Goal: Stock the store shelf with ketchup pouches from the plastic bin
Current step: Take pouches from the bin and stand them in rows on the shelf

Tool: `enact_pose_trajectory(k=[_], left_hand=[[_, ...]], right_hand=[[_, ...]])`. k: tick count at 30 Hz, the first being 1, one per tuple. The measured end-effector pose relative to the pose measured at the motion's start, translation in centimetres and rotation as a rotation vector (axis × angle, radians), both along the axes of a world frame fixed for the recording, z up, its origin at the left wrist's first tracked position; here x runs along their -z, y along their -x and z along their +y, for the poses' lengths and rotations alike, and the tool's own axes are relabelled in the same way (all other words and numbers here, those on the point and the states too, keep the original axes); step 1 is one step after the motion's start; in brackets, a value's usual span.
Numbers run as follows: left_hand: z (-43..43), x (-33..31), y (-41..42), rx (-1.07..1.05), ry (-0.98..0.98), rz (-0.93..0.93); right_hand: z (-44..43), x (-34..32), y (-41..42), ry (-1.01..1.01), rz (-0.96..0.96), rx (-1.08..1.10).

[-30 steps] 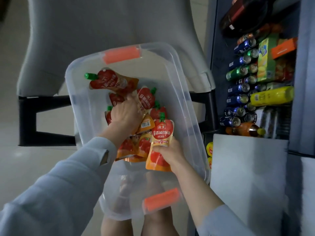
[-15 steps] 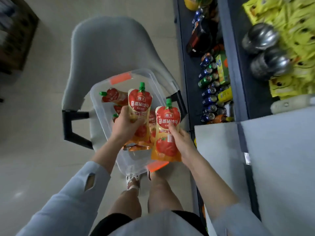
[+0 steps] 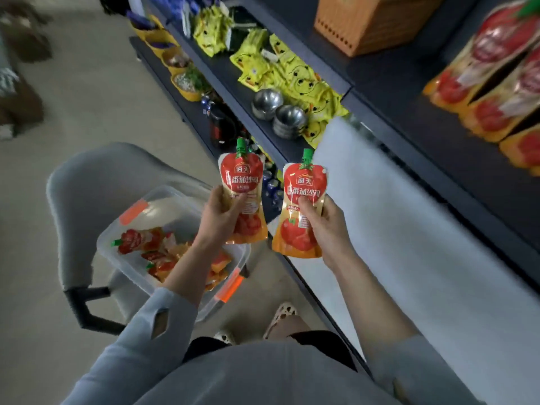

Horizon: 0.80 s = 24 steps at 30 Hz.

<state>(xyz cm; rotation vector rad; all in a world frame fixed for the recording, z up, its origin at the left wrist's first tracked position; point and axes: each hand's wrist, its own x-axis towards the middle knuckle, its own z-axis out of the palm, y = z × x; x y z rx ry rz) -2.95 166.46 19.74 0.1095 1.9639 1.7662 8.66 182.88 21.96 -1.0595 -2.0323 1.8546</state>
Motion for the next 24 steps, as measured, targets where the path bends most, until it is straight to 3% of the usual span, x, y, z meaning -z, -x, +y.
enact_pose_trajectory(k=[15, 24], left_hand=[[19.7, -10.7, -8.0, 0.446, -0.206, 0.210], [29.5, -15.3, -13.6, 0.536, -0.364, 0.246]], right_hand=[[14.3, -12.1, -13.3, -0.225, 0.255, 0.429], [24.7, -17.6, -21.9, -0.382, 0.263, 0.607]])
